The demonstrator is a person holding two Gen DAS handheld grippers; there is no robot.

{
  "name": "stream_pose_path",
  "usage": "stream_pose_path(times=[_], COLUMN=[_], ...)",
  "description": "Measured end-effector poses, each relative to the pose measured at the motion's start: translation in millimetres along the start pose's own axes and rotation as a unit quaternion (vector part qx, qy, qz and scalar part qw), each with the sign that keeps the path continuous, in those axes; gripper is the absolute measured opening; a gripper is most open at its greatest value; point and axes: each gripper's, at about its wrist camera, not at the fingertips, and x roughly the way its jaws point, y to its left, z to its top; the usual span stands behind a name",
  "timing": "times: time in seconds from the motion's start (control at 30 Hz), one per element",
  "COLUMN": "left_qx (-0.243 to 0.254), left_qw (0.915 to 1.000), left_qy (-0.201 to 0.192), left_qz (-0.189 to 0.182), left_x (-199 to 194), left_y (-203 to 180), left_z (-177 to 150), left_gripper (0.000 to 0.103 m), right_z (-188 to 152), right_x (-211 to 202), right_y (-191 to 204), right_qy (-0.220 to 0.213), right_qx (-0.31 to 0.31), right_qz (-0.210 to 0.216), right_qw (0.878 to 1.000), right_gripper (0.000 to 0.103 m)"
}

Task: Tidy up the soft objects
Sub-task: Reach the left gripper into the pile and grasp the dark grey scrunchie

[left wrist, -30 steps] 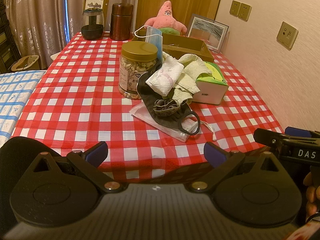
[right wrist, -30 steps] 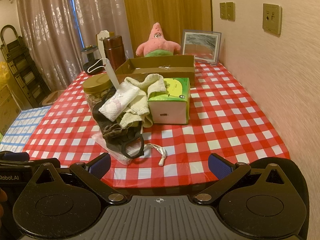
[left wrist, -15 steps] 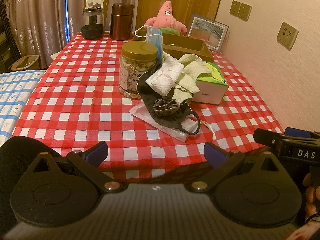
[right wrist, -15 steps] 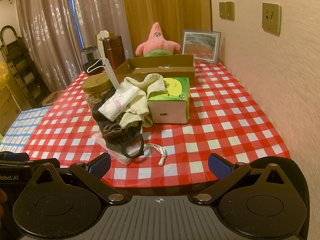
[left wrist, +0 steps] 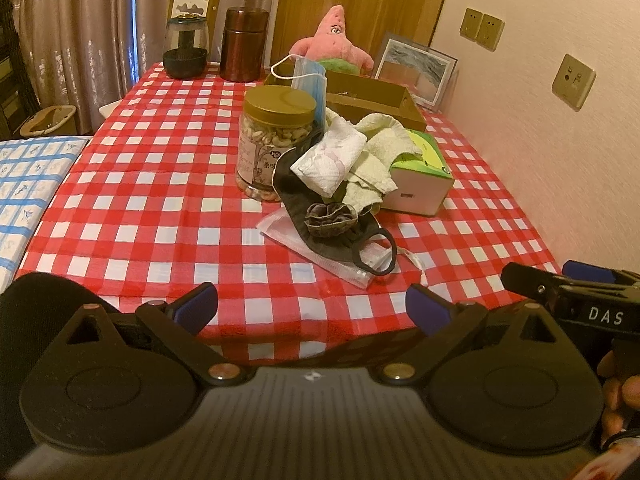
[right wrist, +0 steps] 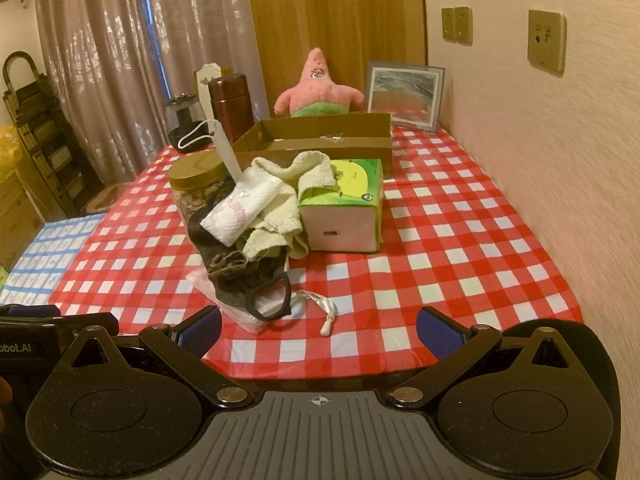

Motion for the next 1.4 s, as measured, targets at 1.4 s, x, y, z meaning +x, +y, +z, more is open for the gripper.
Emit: stream_pose_path(times=[1.4], left_qx=[0.148], left_qw=[0.9818], left_qy=[0.074], left_qz=[-0.093], left_x=[175], left_y=[4], left_z=[64], left_gripper=[0.065], right_z=[42], right_x=[139], right_y=[-19], right_qy=[0.028], right_qx=[-0.002], right_qz=[0.036], right_qw=[0.999], right_gripper=[0.100])
